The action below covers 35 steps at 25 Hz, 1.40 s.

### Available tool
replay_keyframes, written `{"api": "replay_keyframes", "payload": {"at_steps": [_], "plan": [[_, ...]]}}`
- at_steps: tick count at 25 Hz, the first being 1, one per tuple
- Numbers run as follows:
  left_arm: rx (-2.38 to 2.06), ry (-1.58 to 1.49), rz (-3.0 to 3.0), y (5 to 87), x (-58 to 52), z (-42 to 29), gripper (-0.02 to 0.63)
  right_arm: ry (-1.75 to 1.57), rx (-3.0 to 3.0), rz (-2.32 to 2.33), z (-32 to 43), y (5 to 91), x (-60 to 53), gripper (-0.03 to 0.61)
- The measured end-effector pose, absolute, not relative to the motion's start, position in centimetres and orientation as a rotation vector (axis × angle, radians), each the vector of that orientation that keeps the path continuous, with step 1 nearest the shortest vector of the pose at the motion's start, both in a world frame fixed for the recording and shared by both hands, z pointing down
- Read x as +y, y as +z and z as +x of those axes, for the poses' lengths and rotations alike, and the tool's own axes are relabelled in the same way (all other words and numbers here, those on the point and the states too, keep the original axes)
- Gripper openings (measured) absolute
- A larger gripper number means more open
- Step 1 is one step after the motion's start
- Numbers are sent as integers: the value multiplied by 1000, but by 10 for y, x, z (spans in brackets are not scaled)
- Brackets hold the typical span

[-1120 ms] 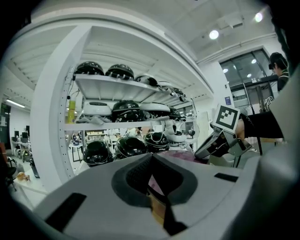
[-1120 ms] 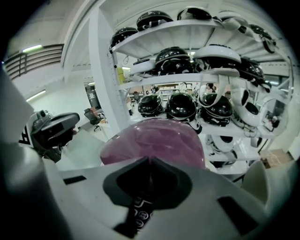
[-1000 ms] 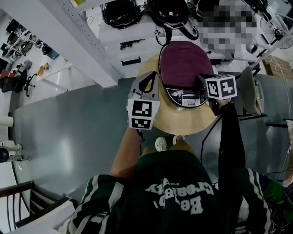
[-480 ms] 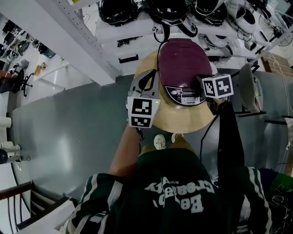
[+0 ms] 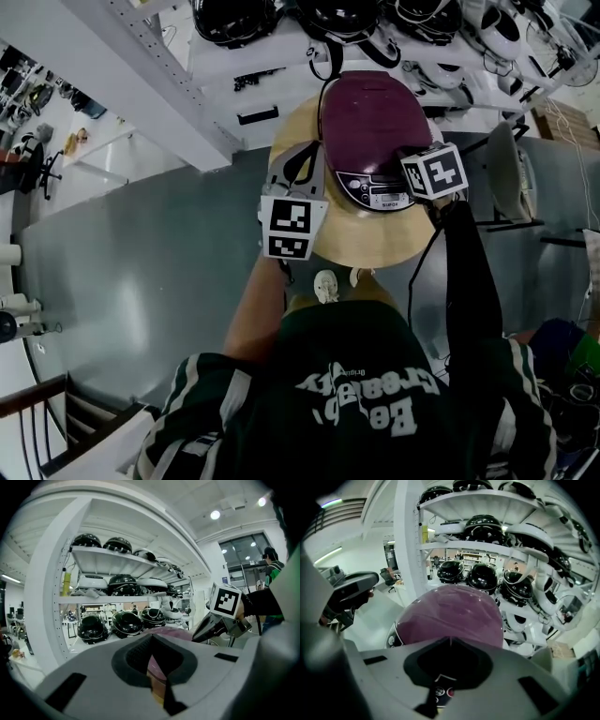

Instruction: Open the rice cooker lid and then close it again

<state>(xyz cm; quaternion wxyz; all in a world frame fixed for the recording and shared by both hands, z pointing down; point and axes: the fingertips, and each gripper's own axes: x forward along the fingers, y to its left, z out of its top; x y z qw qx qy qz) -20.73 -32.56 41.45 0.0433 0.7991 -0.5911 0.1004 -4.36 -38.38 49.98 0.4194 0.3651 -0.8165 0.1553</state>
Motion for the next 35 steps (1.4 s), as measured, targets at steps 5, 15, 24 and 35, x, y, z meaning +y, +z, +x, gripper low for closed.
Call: {"api": "replay_keyframes", "payload": {"at_steps": [5, 15, 24, 35], "plan": [[-1804, 304, 2452, 412, -325, -207, -3, 432, -2071, 955, -43, 500, -383, 12], [-1775, 281, 2491, 403, -313, -194, -3, 522, -2175, 1095, -38, 501, -383, 23], [-1787, 262, 2532, 373, -295, -167, -3, 366, -2333, 1260, -15, 468, -357, 20], [-1891, 277, 2482, 349, -238, -117, -3, 50, -2548, 1291, 35, 393, -284, 48]]}}
